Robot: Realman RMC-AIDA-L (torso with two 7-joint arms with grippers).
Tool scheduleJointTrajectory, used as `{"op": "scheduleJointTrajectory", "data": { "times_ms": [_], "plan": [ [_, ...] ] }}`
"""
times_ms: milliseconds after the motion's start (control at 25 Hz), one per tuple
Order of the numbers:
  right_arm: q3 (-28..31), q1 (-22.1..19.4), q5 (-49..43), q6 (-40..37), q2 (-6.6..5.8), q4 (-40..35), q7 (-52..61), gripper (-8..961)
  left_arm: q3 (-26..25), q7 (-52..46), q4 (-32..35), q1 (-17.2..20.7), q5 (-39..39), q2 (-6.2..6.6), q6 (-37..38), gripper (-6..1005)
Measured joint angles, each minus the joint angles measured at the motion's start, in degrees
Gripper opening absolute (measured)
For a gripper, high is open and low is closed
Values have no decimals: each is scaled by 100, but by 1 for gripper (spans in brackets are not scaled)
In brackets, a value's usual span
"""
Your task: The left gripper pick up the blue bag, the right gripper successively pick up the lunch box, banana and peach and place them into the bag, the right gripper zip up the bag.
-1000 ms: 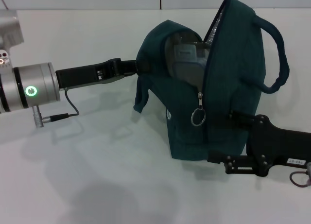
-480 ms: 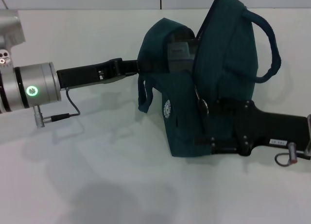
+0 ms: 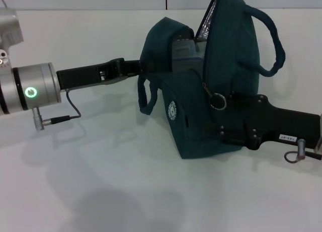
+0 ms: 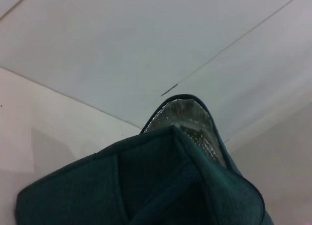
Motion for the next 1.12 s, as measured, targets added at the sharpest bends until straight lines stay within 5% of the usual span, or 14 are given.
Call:
{"op": "scheduleJointTrajectory", "data": {
  "times_ms": [160,360,1120],
  "plan": [
    [-3,3,27,128,8,3,2,765,0,12,0,6,-21,7,-3,53],
    [-1,-9,161,205,9,5,-7,543,0,21,0,17,-29,15,-6,53],
    [27,-266,494,82,7,14,-84,7,1,34,0,38,-40,23,2,54]
  ]
}}
